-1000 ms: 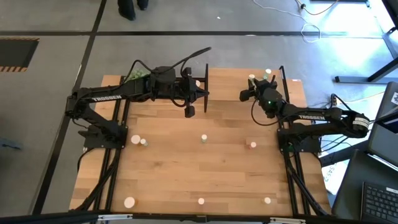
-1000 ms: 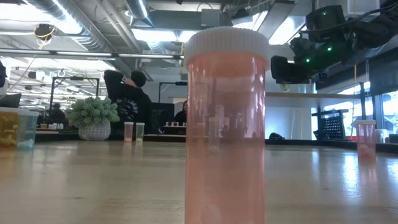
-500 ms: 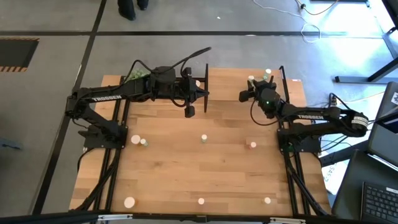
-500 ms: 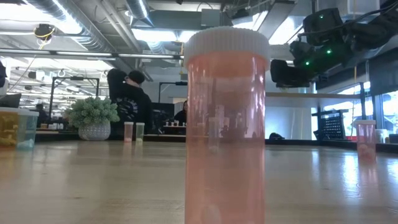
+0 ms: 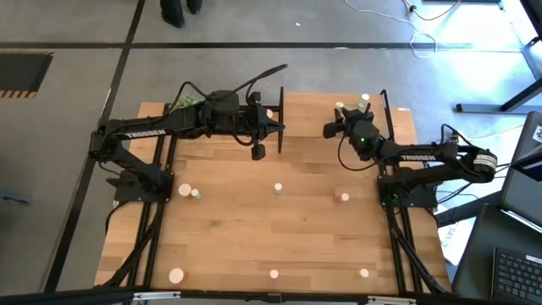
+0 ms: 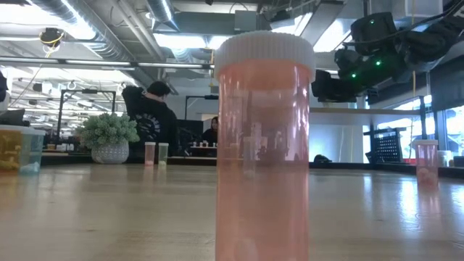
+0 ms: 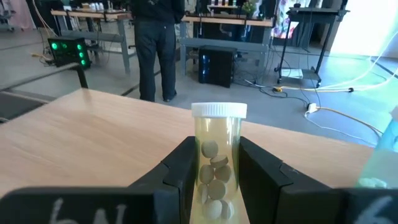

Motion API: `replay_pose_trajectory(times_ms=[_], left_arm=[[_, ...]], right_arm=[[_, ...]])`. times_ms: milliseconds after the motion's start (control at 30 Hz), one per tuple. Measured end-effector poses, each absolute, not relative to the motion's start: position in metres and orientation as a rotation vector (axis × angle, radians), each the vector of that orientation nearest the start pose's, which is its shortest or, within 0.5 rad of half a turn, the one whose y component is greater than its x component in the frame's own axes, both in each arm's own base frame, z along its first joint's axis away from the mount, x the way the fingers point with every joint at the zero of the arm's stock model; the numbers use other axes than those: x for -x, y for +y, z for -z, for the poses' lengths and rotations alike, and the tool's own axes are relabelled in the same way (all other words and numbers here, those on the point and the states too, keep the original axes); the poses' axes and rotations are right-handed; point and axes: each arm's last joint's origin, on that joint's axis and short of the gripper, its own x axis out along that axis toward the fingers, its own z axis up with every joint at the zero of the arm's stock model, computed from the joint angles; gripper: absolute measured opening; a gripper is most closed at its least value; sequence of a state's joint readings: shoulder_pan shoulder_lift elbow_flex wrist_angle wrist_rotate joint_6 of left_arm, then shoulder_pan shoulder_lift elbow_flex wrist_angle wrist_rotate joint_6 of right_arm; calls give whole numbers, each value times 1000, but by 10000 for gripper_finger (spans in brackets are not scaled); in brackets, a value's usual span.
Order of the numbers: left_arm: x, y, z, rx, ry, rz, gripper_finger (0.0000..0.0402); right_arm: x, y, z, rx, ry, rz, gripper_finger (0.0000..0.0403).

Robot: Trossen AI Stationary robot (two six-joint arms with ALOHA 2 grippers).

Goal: Pick and place medicine bottles onto shelf by color
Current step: Put the middle yellow pill bottle on the shelf

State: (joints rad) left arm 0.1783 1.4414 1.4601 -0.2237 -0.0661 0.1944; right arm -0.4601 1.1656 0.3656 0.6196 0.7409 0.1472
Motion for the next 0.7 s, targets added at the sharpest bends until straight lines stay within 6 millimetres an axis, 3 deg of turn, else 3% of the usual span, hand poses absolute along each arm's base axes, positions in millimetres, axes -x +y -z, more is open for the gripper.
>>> replay_pose_trajectory(times_ms=[700], left_arm=[[-317,68,-410,-179,231,-252,0]], right_arm=[[-195,-85,-203,-42,48,1333,104]])
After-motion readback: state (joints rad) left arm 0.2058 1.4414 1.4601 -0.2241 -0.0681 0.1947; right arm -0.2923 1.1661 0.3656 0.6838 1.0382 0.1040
